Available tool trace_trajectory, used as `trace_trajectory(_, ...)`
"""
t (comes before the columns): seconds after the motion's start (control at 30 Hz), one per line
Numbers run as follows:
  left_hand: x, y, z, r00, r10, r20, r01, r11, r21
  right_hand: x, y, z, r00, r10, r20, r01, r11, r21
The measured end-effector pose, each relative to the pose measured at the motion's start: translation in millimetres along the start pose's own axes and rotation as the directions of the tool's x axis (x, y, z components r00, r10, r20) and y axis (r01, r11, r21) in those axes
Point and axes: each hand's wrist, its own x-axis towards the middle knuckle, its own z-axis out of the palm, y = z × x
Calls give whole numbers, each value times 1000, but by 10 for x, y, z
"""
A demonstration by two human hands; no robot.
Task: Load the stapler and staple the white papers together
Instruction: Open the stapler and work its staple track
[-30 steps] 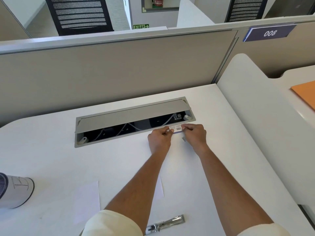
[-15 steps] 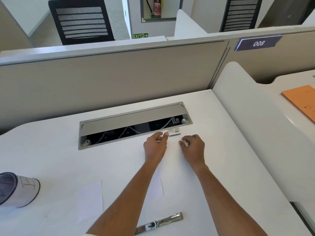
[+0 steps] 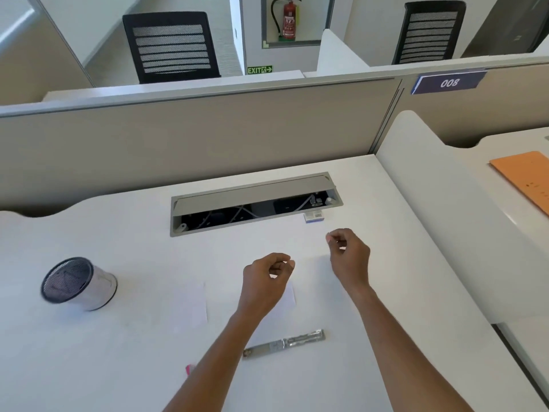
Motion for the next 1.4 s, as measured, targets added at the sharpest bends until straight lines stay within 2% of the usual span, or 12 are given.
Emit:
trace_trajectory(0.1,-248,-39,-89,999,29,44,-31,998,61,-205,-160,-126,1000,-19,-20,20,999,46)
trace_trajectory(0.2,-524,-166,-155,994,72,84,-88,973,215,-482,-261,-232,1000,-19,-12,20,995,99)
trace_trajectory(0.37,-913,-382,-165,943,112,314,-229,903,363,-970,-203,-291,998,4,68,-10,996,92)
trace_trajectory(0.5,-1013,-615,-48,923,150,355,-314,828,465,-1368,-88,-260,990,69,124,-78,994,71)
trace_trajectory(0.7,-1046,-782,46,948,180,261,-295,806,513,-1804,20,-226,968,173,180,-194,976,103)
trace_trajectory(1.1,-1146,-764,52,958,176,227,-263,853,451,-2007,-92,-348,925,277,262,-323,934,155)
trace_trajectory(1.2,-1195,-683,25,963,217,159,-262,891,372,-1983,-215,-406,912,308,272,-373,898,234)
trace_trajectory(1.4,-1316,-364,-107,940,338,-40,-319,915,247,-1865,-566,-483,936,273,222,-336,879,337)
